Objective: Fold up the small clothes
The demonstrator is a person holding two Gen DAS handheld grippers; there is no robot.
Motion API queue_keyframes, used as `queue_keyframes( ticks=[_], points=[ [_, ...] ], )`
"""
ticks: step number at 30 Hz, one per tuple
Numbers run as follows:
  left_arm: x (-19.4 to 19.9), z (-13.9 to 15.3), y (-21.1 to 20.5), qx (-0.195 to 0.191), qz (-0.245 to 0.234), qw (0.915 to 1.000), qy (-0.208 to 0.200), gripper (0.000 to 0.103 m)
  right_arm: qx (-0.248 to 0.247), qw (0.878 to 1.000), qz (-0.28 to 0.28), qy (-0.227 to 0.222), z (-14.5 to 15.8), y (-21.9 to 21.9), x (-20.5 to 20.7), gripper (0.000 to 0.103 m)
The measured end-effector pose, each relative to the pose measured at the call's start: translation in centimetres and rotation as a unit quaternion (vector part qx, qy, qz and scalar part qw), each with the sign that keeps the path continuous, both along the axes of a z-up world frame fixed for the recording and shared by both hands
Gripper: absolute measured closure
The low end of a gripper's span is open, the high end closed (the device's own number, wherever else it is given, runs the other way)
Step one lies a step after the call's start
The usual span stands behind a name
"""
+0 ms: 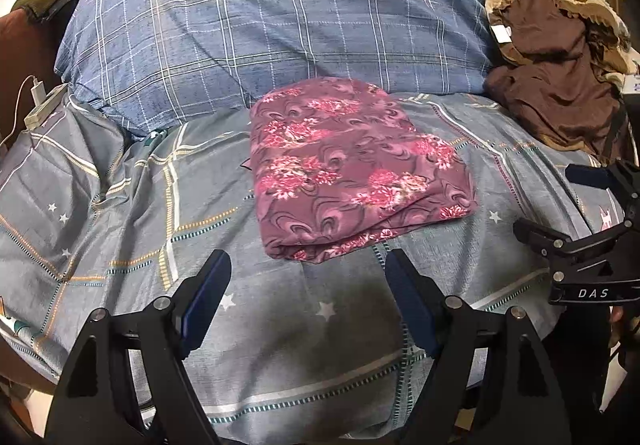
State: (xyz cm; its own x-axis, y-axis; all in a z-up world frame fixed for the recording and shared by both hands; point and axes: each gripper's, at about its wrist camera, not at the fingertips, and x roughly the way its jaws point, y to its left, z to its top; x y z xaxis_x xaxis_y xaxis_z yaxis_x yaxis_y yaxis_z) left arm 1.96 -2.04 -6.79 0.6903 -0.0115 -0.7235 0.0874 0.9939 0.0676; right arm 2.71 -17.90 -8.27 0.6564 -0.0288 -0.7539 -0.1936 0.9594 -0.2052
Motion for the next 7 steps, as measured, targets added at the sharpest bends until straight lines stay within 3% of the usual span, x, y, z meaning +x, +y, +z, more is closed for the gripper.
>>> queue_keyframes(
  ticks=[7],
  points=[
    [0.01, 0.18, -0.70, 0.020, 0.002, 0.9997, -0.009, 0.023, -0.009, 1.000, -0.009, 0.000, -0.03, -0.78, -0.11, 0.001]
  ],
)
